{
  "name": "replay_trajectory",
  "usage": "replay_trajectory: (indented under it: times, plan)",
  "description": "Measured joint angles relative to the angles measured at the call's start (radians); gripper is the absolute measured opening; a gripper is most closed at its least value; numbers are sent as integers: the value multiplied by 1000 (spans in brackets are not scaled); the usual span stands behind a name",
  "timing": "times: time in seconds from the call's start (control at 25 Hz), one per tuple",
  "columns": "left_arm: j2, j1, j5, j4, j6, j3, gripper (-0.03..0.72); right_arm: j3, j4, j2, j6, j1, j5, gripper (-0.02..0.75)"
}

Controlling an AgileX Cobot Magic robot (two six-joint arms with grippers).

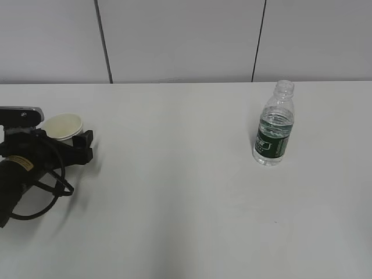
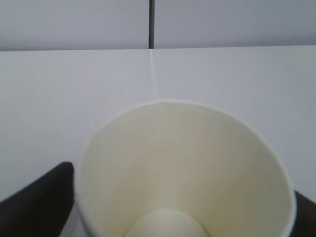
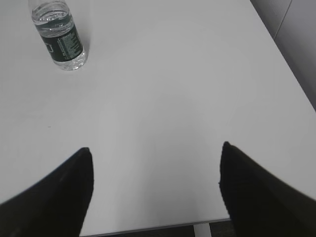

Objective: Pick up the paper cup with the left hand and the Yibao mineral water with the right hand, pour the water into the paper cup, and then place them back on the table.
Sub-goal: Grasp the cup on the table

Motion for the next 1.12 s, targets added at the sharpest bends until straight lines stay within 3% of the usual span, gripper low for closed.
replay_trajectory:
  times: [1.12]
  plan:
    - [48, 0, 3, 1, 0, -16, 591, 0, 0, 0, 0, 0, 0, 585]
